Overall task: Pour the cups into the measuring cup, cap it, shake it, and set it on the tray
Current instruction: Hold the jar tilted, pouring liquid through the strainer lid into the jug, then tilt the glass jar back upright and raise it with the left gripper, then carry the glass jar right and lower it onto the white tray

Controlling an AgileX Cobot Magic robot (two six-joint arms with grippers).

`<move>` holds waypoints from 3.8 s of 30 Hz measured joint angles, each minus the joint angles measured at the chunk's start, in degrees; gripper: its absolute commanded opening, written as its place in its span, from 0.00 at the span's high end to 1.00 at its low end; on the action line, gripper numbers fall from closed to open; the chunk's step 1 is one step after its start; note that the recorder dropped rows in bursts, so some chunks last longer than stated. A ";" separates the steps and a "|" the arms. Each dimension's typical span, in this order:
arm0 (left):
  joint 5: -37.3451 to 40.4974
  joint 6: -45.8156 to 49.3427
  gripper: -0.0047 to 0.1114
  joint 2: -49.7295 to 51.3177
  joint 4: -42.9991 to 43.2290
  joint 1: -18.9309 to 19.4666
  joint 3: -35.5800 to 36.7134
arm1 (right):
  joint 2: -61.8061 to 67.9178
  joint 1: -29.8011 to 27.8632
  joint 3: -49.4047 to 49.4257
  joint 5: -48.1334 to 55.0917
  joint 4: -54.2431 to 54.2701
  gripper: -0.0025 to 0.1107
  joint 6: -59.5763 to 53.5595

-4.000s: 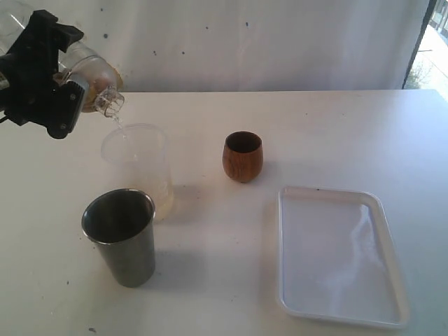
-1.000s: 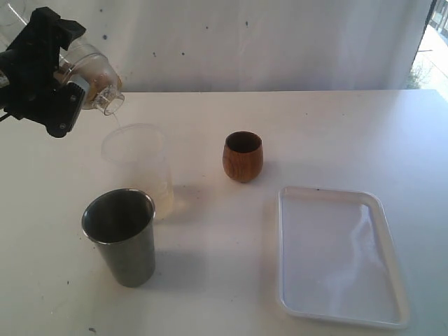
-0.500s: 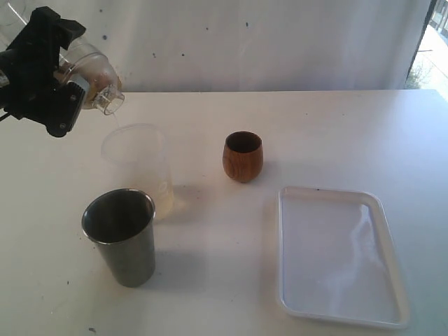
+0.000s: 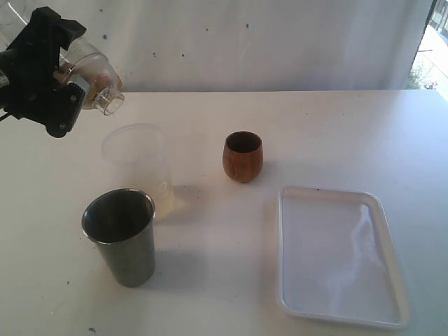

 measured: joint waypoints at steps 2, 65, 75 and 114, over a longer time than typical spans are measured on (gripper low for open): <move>0.00 0.23 0.96 0.00 0.00 0.00 0.00 | 0.00 0.00 0.00 0.00 0.00 0.98 0.00; -1.95 -125.19 0.96 -0.11 4.64 0.00 0.00 | 0.00 0.00 0.00 0.00 0.00 0.98 1.22; -5.66 -145.69 0.96 -1.68 22.73 -3.09 -4.75 | 0.00 0.00 0.00 0.00 0.00 0.98 1.34; -23.15 -137.55 0.96 23.80 30.48 -38.58 -11.07 | 0.00 0.00 0.00 0.00 0.00 0.98 1.34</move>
